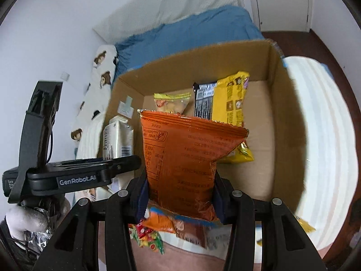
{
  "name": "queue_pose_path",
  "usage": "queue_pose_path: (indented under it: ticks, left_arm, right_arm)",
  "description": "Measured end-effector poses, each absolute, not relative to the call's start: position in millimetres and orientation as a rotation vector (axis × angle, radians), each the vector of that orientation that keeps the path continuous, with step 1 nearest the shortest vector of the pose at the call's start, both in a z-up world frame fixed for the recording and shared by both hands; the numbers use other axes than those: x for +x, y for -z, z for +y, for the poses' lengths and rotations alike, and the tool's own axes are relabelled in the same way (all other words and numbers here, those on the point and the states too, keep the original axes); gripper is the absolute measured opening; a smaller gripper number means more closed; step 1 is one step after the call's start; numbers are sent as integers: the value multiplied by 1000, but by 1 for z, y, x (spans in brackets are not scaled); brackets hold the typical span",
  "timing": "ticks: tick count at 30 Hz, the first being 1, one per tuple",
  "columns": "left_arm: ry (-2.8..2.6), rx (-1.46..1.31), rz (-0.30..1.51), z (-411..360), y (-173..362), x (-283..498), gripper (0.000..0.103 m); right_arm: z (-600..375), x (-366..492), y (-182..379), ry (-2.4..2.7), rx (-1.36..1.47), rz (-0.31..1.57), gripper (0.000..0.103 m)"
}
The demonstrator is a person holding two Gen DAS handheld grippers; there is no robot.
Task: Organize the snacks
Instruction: 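Carry the cookie pack and orange bag into the box and release both, then grasp the red spicy-strip packet with the left tool while the right tool grasps an orange packet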
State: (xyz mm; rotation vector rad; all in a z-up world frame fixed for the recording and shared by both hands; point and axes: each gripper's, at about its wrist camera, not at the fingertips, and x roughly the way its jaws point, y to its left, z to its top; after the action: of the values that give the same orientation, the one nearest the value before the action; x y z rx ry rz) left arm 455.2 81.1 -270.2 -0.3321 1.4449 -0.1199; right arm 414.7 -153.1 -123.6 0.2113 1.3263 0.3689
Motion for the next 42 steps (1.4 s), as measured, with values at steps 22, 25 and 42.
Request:
queue_pose_path:
  ticks: [22, 25, 42]
  left_arm:
    - [128, -323, 1542, 100, 295, 465, 90]
    - [109, -295, 1498, 103, 279, 462, 91]
    - [22, -201, 1187, 94, 182, 390, 91]
  right_arm:
    - [-129, 425, 195, -315, 121, 1529, 99]
    - [-133, 421, 185, -293, 117, 1500, 99]
    - [-157, 368, 92, -270, 159, 1292, 99]
